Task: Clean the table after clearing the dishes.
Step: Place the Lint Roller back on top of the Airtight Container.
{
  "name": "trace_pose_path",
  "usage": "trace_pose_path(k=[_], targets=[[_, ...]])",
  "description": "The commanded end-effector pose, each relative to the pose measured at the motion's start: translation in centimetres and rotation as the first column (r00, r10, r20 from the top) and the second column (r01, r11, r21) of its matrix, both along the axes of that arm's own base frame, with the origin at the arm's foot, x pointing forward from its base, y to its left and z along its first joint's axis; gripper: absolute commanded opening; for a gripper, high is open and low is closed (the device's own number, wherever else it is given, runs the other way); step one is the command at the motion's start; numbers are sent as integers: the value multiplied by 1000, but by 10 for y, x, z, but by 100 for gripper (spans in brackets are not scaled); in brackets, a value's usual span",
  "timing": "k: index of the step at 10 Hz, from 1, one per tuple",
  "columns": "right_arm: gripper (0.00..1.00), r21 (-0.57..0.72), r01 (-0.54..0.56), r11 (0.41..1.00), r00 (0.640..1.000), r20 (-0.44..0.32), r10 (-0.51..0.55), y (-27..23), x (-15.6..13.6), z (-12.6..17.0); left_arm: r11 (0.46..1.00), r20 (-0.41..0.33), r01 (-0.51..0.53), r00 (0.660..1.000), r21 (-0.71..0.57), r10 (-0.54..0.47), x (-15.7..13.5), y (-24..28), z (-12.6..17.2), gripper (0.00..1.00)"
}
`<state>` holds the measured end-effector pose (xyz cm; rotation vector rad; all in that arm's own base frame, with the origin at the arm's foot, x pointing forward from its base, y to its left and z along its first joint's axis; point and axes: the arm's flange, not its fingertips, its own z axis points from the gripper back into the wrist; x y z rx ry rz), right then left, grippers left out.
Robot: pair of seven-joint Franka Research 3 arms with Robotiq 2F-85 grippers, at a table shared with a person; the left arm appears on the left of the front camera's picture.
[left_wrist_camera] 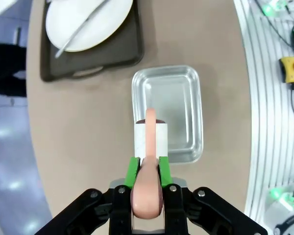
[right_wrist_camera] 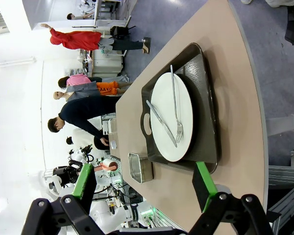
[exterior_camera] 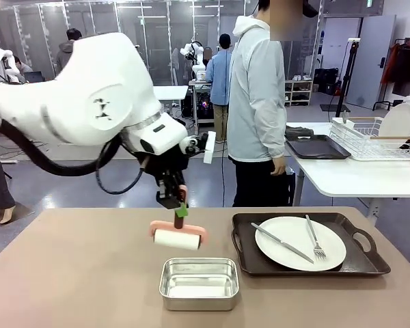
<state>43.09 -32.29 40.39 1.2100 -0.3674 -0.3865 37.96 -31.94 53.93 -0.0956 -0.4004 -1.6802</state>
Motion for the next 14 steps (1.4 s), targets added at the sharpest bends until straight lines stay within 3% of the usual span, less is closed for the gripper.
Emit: trace_pose_path(k=[1, 6, 8, 11, 14], targets=[[100, 0, 1, 1000, 1000, 4, -1, 1, -2, 3, 996, -62, 82, 995, -21, -83, 13, -9, 11, 21], [100, 0, 1, 1000, 1000, 4, -1, 1, -2, 3, 996, -168, -29, 986, -79, 15, 38, -15, -36, 21], [100, 0, 1, 1000, 1000, 4, -1, 1, -2, 3, 990, -137, -57, 990, -128, 39, 44, -13, -62, 21], [100, 0, 1, 1000, 1000, 4, -1, 1, -2, 3, 987, -209, -97, 975, -128, 69, 56, -13, -90, 21], [100, 0, 1, 1000, 1000, 4, -1, 1, -2, 3, 987, -234, -125, 967, -103, 99, 74, -12, -113, 21]])
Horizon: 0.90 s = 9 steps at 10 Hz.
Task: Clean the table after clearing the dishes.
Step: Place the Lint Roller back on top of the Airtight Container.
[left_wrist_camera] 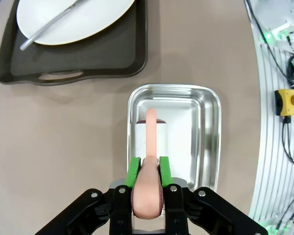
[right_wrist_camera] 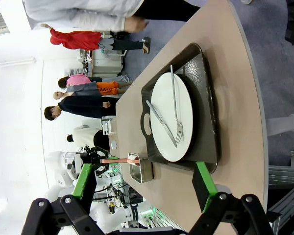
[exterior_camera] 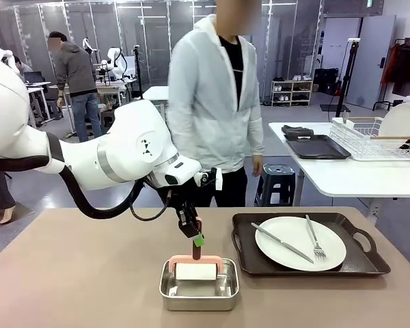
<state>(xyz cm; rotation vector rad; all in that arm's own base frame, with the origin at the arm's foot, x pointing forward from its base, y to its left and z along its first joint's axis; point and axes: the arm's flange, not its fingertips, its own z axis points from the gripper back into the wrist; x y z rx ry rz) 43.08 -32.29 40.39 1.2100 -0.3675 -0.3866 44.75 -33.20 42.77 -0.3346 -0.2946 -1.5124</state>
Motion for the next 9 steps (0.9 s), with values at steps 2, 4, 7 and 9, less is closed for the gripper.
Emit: trace_pose_path(k=[2, 4, 7, 9], targets=[[100, 0, 1, 1000, 1000, 4, -1, 1, -2, 3, 998, -31, -23, 999, -51, 22, 17, 2, -12, 21], [100, 0, 1, 1000, 1000, 4, -1, 1, -2, 3, 997, -46, -54, 998, -61, 51, 25, 2, -19, 21], [100, 0, 1, 1000, 1000, 4, -1, 1, -2, 3, 996, -48, -77, 996, -54, 74, 30, 4, -21, 21], [100, 0, 1, 1000, 1000, 4, -1, 1, -2, 3, 996, -57, -72, 996, -53, 69, 31, 5, -19, 55]])
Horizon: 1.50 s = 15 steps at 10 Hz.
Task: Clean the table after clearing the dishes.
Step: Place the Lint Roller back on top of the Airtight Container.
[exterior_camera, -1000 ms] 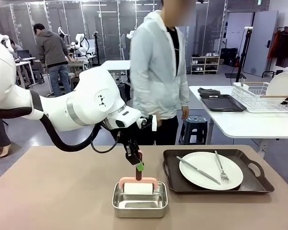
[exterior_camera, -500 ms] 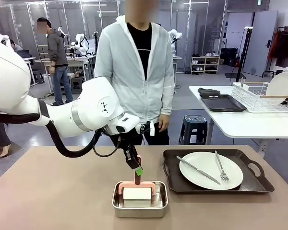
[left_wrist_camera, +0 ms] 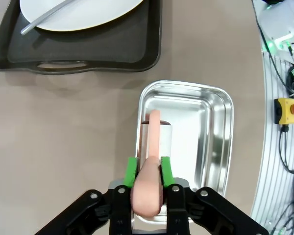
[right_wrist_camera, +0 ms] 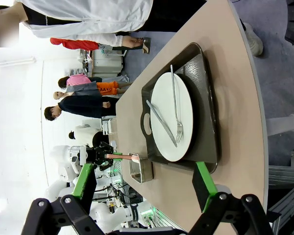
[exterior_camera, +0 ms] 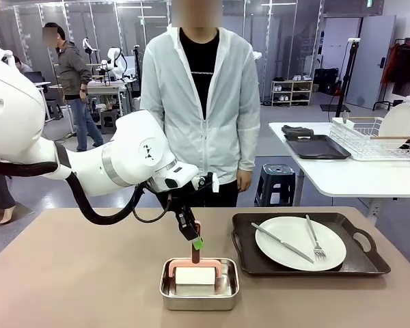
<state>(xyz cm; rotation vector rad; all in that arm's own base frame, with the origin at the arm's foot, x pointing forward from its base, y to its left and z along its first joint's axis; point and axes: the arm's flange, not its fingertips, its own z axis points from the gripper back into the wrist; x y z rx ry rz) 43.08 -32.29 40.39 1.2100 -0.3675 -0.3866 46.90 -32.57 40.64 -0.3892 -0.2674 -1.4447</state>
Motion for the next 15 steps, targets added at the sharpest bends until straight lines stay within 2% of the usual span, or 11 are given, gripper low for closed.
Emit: trace_pose_path(k=[1, 2, 4, 9, 11, 12, 15], targets=[[100, 0, 1, 1000, 1000, 4, -1, 1, -2, 3, 999, 24, -19, 1000, -51, 20, 9, -2, 12, 58], [100, 0, 1, 1000, 1000, 4, -1, 1, -2, 3, 999, 41, -26, 999, -43, 28, 11, 1, 17, 92], [100, 0, 1, 1000, 1000, 4, -1, 1, -2, 3, 999, 57, -30, 998, -41, 32, 15, 2, 30, 100], [100, 0, 1, 1000, 1000, 4, -1, 1, -2, 3, 999, 98, -29, 995, -34, 32, 23, 5, 45, 100], [100, 0, 1, 1000, 1000, 4, -1, 1, -2, 3, 999, 94, -40, 995, -15, 42, 16, 14, 50, 100], [100, 0, 1, 1000, 1000, 4, -1, 1, -2, 3, 999, 88, -17, 996, -34, 20, 24, 4, 42, 100], [100, 0, 1, 1000, 1000, 4, -1, 1, -2, 3, 999, 88, -17, 996, -34, 20, 24, 4, 42, 100]])
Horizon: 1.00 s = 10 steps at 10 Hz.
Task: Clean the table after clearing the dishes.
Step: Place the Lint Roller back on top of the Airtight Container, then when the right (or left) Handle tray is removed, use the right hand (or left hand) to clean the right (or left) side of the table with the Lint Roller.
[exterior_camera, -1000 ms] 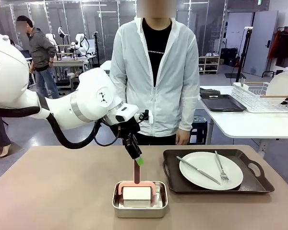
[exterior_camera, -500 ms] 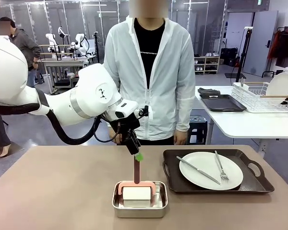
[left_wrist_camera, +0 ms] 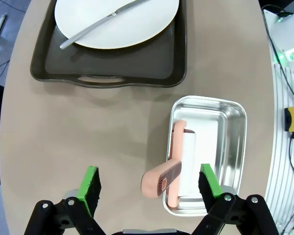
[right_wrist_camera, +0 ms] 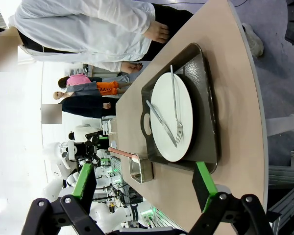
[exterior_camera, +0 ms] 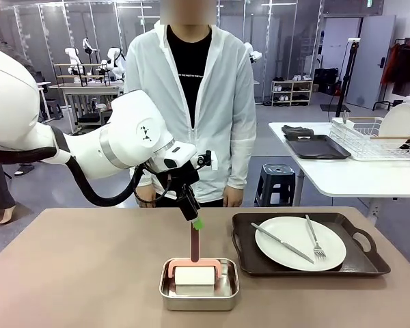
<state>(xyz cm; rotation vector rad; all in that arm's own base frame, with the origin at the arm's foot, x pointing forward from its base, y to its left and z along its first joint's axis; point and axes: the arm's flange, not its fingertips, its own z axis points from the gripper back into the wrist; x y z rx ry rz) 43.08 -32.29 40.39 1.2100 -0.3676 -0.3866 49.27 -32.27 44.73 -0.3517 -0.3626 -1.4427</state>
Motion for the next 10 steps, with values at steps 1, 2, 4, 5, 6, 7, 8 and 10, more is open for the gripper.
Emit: trace_pose_path(k=[1, 2, 4, 5, 6, 7, 8, 10], targets=[[100, 0, 1, 1000, 1000, 4, -1, 1, -2, 3, 1000, 3, -1, 1000, -1, 1, 0, 1, 1, 100], [100, 0, 1, 1000, 1000, 4, -1, 1, -2, 3, 1000, 3, -1, 1000, -1, 1, 0, 1, 1, 100], [100, 0, 1, 1000, 1000, 4, -1, 1, -2, 3, 1000, 3, -1, 1000, -1, 1, 0, 1, 1, 100], [100, 0, 1, 1000, 1000, 4, -1, 1, -2, 3, 1000, 3, -1, 1000, -1, 1, 0, 1, 1, 100], [100, 0, 1, 1000, 1000, 4, -1, 1, -2, 3, 1000, 3, -1, 1000, -1, 1, 0, 1, 1, 100], [100, 0, 1, 1000, 1000, 4, -1, 1, -2, 3, 1000, 3, -1, 1000, -1, 1, 0, 1, 1, 100], [100, 0, 1, 1000, 1000, 4, -1, 1, -2, 3, 1000, 3, -1, 1000, -1, 1, 0, 1, 1, 100], [100, 0, 1, 1000, 1000, 4, -1, 1, -2, 3, 998, -2, -53, 999, 33, 53, 8, 0, 15, 100]])
